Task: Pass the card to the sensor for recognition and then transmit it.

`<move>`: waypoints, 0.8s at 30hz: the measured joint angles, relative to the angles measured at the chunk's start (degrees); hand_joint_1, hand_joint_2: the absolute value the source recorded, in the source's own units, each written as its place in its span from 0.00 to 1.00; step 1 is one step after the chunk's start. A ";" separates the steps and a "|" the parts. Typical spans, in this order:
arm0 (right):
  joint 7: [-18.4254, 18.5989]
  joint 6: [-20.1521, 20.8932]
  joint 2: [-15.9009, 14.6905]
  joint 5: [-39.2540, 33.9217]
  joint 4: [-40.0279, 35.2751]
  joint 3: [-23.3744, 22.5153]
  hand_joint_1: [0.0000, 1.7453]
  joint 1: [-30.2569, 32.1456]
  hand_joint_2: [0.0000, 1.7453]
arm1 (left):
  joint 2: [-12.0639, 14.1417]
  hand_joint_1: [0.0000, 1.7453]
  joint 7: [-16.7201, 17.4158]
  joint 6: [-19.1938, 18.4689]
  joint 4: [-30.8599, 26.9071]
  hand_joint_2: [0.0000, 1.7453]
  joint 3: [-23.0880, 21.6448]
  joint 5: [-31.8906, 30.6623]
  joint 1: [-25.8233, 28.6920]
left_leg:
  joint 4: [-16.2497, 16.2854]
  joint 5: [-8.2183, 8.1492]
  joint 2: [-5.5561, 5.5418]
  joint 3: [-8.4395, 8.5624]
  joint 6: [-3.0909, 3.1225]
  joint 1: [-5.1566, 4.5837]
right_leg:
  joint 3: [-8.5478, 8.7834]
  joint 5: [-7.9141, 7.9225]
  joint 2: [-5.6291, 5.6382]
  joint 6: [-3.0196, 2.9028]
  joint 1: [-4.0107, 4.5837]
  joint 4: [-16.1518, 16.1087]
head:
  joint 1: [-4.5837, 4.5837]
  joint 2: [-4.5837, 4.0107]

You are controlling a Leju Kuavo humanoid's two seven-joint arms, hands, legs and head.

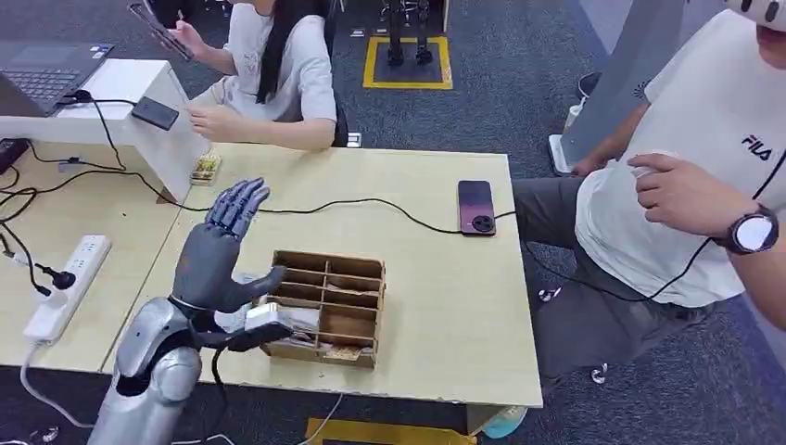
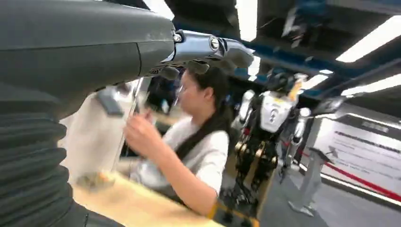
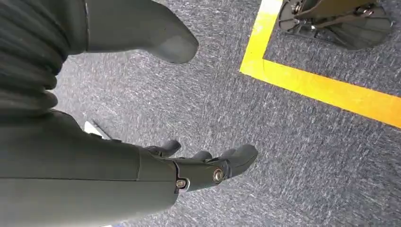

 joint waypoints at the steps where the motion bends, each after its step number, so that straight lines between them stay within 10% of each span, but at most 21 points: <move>1: -0.26 -0.11 0.00 0.04 -0.02 -0.22 0.00 -0.01 1.00 | 1.69 0.00 0.54 1.52 0.00 1.00 -2.06 -1.63 0.72 | 0.00 0.00 0.01 0.01 0.00 0.00 | 0.00 0.00 0.02 0.00 0.00 0.00 | 0.00 0.00; 11: 0.37 0.13 -0.02 0.72 -0.13 -1.64 0.00 0.19 1.00 | 12.46 0.00 4.41 4.56 1.22 1.00 -13.13 -9.89 5.53 | 0.00 0.01 0.02 0.00 0.00 0.01 | 0.01 0.01 0.02 0.00 0.00 0.01 | 0.00 0.00; 24: 0.37 0.42 -0.02 0.74 -0.17 -2.10 0.00 0.21 1.00 | 18.42 0.00 8.72 4.43 2.97 1.00 -18.07 -12.32 4.89 | 0.00 0.01 0.02 0.01 0.00 0.01 | 0.01 0.02 0.02 0.00 0.00 0.01 | 0.00 0.00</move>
